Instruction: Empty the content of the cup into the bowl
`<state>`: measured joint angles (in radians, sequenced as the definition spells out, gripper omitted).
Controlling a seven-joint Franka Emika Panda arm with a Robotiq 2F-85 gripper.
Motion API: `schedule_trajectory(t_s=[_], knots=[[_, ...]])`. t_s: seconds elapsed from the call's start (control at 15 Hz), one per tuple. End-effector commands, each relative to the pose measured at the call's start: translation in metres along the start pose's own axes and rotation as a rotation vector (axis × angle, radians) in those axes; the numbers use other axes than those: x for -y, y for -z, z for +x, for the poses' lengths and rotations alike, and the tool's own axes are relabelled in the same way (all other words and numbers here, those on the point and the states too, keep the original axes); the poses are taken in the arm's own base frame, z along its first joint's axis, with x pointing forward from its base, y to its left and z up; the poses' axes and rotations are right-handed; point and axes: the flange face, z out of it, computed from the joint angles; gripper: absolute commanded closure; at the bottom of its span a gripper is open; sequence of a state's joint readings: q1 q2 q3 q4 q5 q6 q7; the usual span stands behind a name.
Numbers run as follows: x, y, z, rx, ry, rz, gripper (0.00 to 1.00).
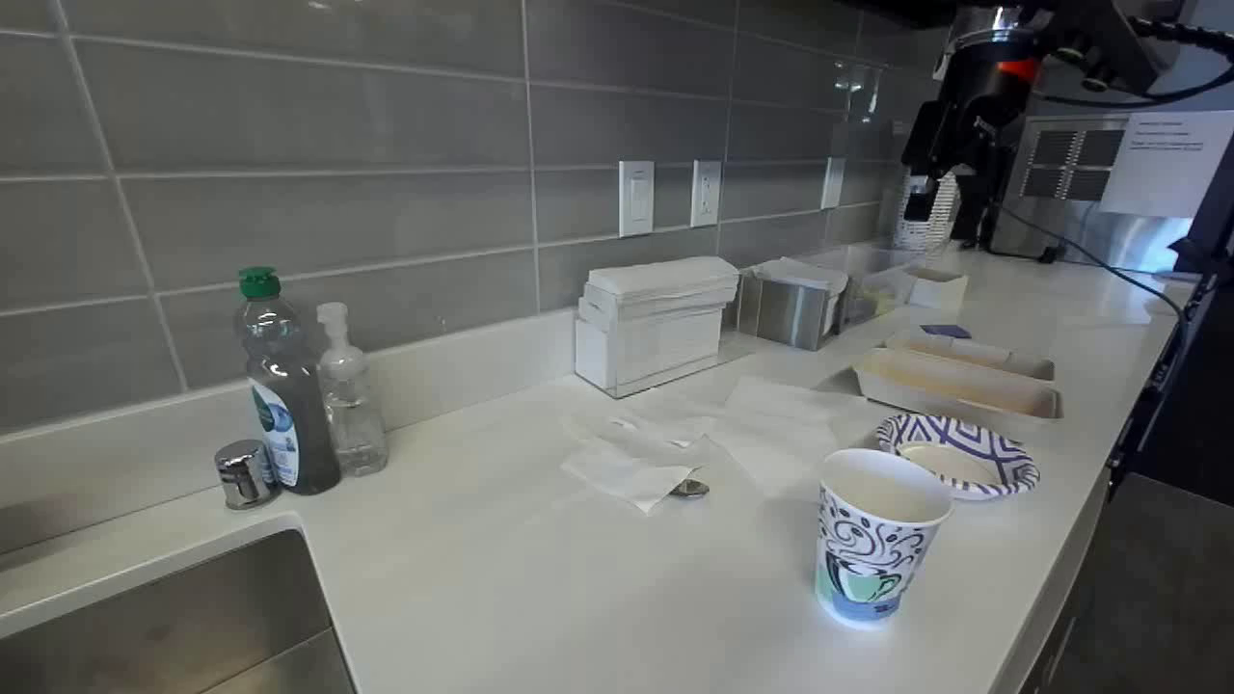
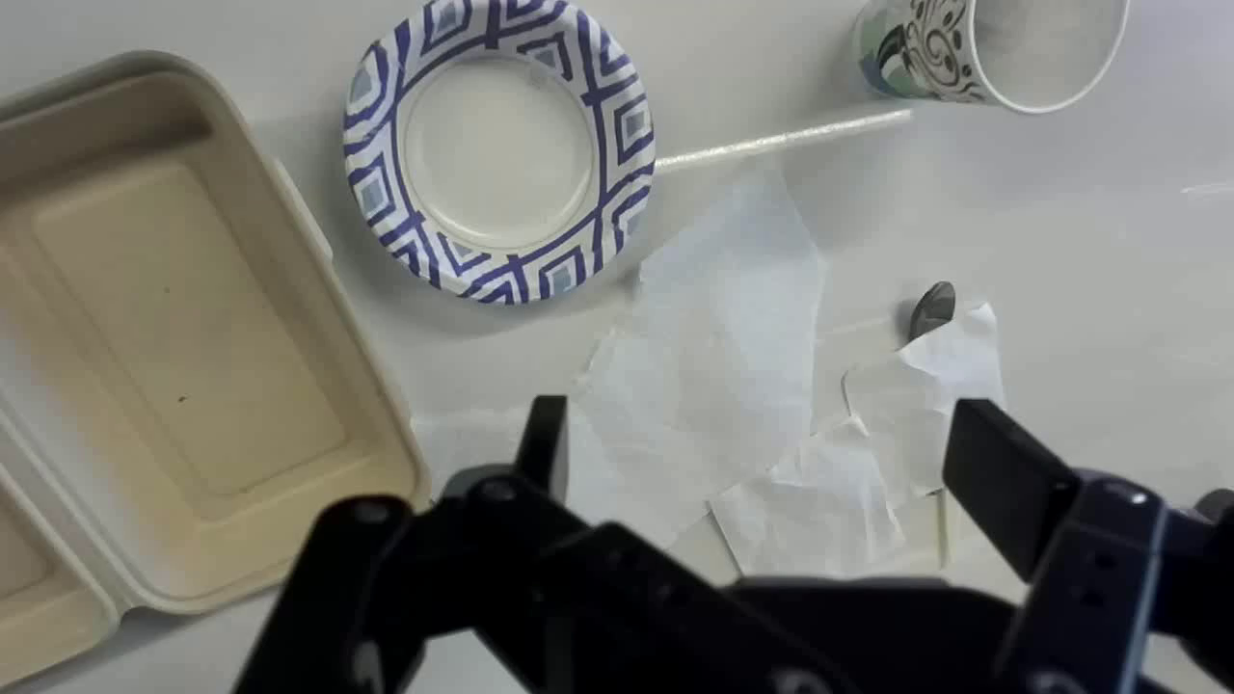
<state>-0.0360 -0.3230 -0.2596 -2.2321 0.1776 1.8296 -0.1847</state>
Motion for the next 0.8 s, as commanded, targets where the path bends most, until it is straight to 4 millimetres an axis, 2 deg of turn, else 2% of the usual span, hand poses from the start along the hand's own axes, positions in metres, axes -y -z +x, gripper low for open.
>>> schedule_trajectory(t_s=[0.0, 0.47, 0.53, 0.6, 0.67, 0.73], knots=[[0.0, 0.001, 0.0, 0.001, 0.0, 0.0, 0.0], [0.0, 0.001, 0.0, 0.001, 0.0, 0.0, 0.0], [0.005, 0.002, 0.001, 0.0, -0.001, 0.013, 0.0], [0.025, -0.001, 0.008, 0.023, 0.01, 0.025, 0.0], [0.034, -0.002, 0.01, 0.032, 0.015, 0.035, 0.0], [0.06, -0.008, 0.017, 0.048, 0.016, 0.062, 0.0]])
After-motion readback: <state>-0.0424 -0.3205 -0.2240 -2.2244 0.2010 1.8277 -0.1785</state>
